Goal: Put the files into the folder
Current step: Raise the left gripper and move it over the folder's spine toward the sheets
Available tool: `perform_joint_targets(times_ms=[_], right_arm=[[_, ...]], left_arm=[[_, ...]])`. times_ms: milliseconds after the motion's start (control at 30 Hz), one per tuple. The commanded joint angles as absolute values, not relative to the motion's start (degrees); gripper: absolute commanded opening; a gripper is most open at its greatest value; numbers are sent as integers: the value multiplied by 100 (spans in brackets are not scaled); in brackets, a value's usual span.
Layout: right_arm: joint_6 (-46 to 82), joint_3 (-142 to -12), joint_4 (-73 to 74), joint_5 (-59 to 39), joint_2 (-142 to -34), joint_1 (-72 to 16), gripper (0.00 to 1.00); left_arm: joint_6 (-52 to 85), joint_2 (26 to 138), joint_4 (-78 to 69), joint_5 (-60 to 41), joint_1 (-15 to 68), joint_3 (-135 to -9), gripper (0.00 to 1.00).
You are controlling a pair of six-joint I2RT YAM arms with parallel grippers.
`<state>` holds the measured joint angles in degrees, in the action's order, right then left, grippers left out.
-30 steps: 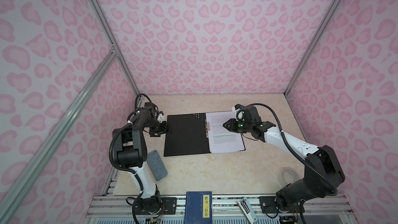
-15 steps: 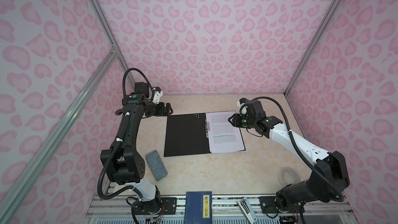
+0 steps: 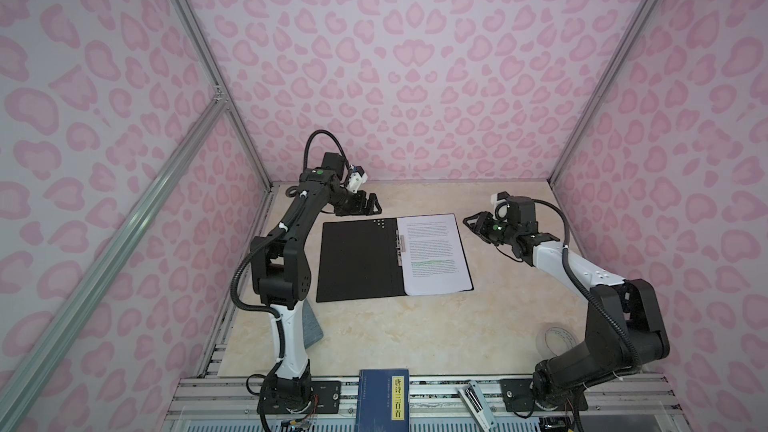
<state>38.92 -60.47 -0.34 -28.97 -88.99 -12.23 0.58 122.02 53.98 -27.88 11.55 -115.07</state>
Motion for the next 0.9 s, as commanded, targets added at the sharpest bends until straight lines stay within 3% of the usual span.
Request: perform_joint_targets(times_ms=[0,100,333,867], right_arm=[[2505,-6638,-1338,-1977,-9011,-1656,38],[2178,-6780,-1564,-1587,-9114,-1848,38],[2648,-6067,-408,-1869,-9352,-1905,38],[2716,-6043,-231,-2021,-9536,-2039,36]], left_arm=[[223,12797,5494,-2930,1294,-12135,97],[338,13397,5572,-3131,1360,-12766,97],[510,14185,5332,-3689,1485,-13236,99],[379,14517,5202,-4647,1711,-12982,96]])
